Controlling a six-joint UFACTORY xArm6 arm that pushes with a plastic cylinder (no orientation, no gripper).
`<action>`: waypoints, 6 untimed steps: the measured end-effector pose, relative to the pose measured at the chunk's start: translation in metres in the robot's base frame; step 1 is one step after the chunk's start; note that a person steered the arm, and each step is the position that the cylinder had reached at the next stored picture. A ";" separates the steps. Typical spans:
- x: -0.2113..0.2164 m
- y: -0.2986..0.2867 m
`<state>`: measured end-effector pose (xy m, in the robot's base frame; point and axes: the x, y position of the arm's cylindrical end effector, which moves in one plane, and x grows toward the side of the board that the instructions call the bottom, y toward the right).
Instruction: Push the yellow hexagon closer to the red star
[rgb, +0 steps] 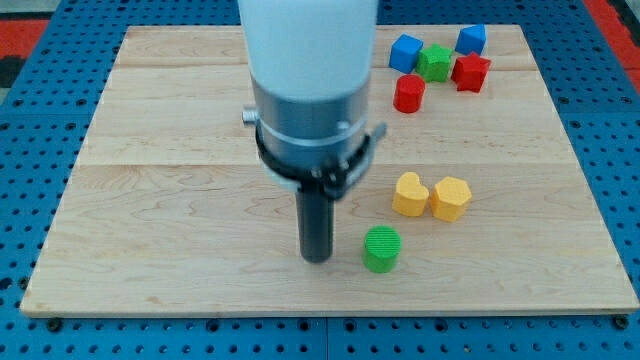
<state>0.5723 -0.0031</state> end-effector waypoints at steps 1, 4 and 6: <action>0.008 0.063; -0.027 0.133; -0.074 0.137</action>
